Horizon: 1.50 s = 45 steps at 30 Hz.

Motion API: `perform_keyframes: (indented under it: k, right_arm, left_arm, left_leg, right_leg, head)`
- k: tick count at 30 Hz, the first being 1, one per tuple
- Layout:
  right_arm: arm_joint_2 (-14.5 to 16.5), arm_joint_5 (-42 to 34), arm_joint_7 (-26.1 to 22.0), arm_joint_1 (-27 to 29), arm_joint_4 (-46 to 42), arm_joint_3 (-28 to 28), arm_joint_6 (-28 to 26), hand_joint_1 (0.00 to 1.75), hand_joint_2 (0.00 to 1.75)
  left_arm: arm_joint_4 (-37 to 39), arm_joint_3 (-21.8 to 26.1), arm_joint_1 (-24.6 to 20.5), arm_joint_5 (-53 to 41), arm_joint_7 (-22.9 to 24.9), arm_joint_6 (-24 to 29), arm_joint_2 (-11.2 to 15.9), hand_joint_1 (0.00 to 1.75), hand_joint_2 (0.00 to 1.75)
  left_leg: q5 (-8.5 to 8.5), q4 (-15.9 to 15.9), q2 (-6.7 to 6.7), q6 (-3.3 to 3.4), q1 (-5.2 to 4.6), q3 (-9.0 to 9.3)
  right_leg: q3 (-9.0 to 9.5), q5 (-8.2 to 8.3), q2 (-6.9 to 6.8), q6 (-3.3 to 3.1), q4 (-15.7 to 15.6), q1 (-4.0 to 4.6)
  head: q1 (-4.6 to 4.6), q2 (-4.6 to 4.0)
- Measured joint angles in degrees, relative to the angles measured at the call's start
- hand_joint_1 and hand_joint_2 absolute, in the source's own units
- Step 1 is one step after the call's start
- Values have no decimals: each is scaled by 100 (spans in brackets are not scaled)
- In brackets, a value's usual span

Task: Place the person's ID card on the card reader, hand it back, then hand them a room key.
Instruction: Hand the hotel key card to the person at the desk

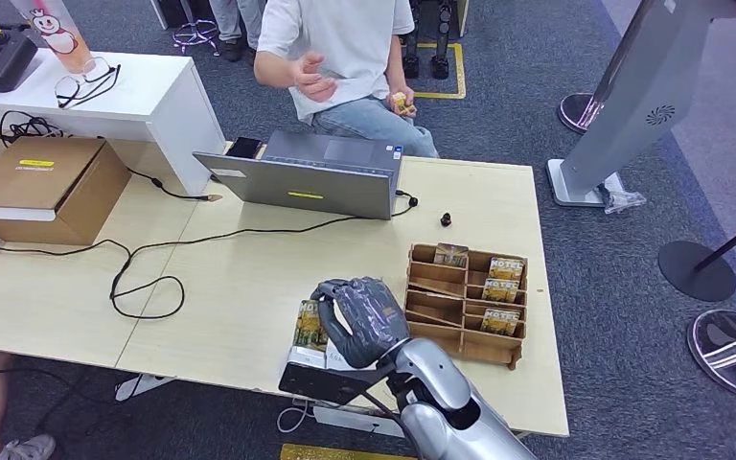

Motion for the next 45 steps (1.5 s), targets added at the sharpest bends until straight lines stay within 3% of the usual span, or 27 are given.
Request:
perform_keyframes:
  k: [9, 22, 45]
  right_arm:
    - [0, 128, -12, -68, 2, -151, -126, 175, 175]
    - [61, 229, -67, -689, 463, -332, -433, 175, 175]
    - [543, 253, 220, -1675, 1751, -748, -726, 175, 175]
  left_arm:
    - [-6, -2, -1, -46, 27, -5, -4, 0, 0]
    - [-11, -4, -25, -94, 85, -29, -5, 0, 0]
    - [-13, -2, -46, -129, 204, -82, -4, 0, 0]
  left_leg:
    - [0, 0, 0, 0, 0, 0]
    - [1, 0, 0, 0, 0, 0]
    - [4, 1, 0, 3, 0, 0]
  right_leg:
    - [0, 0, 0, 0, 0, 0]
    - [1, 2, 0, -2, 1, 0]
    - [0, 2, 0, -2, 2, 0]
  head:
    - [0, 0]
    - [-1, 0]
    - [0, 0]
